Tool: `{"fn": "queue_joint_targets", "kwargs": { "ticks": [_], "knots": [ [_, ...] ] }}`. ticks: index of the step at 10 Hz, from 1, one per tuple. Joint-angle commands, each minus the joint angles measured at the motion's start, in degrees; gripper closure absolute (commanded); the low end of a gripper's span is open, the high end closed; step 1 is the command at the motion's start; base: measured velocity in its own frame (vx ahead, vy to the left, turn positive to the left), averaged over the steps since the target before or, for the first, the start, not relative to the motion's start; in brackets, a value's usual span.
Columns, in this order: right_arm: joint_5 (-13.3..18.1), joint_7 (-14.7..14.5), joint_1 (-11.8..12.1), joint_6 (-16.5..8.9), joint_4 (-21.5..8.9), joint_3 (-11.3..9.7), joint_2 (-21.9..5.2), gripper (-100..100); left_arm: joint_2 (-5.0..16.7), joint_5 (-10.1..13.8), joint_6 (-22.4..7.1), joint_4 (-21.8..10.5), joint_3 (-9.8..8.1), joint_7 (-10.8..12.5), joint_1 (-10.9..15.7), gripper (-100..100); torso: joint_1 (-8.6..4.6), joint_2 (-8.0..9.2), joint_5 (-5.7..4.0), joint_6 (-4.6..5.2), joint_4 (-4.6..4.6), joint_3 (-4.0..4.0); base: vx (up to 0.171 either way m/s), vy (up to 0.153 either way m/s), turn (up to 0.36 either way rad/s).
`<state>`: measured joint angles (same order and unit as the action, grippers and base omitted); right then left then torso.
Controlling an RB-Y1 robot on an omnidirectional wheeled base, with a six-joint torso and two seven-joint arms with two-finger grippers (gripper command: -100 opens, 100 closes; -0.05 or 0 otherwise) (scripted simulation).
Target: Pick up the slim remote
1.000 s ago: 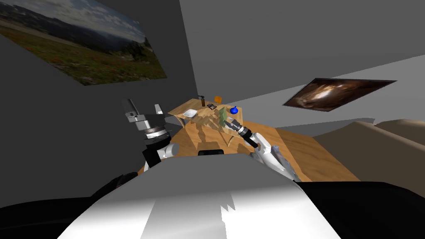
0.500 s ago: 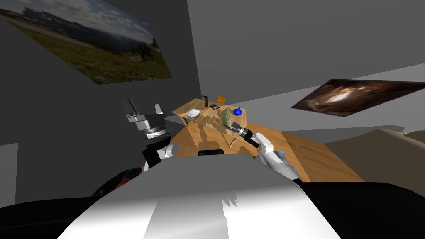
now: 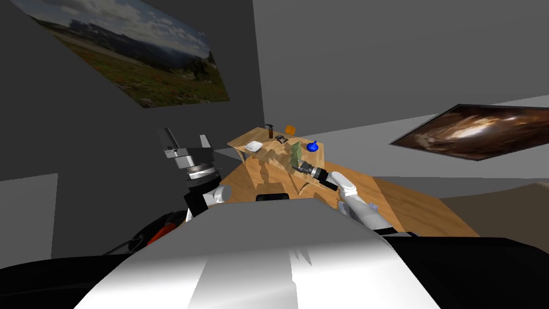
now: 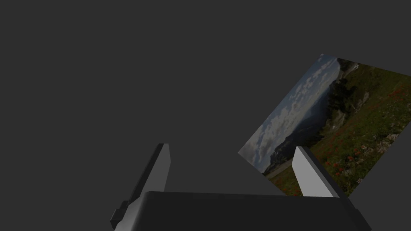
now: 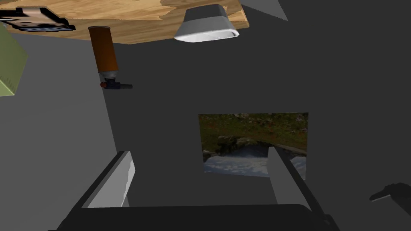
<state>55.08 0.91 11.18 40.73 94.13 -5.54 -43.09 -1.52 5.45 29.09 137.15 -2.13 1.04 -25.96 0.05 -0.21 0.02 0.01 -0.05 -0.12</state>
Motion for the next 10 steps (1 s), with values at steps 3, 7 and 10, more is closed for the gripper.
{"fn": "queue_joint_targets", "kwargs": {
  "ticks": [3,7,10],
  "knots": [
    [4.4,0.4,-0.2,1.2,-5.4,-0.5,-2.8,-100,0.0,0.0,0.0,0.0,0.0,0.0,0.0,0,0.03,0.03,0.0,0.01,0.0,0.01,0.05,0.013,0.13],
    [11.5,1.3,-0.2,2.7,-14.2,-2.2,-7.7,-100,0.0,0.0,0.0,0.0,-0.01,0.0,0.0,0,0.0,-0.05,0.0,0.05,-0.02,-0.04,0.071,0.014,0.184],
    [14.4,1.7,0.0,3.1,-17.7,-2.8,-9.2,-100,0.0,0.0,0.0,0.0,0.0,0.0,0.0,0,0.03,0.06,0.01,0.04,0.01,0.03,0.045,0.009,0.114]
  ]
}}
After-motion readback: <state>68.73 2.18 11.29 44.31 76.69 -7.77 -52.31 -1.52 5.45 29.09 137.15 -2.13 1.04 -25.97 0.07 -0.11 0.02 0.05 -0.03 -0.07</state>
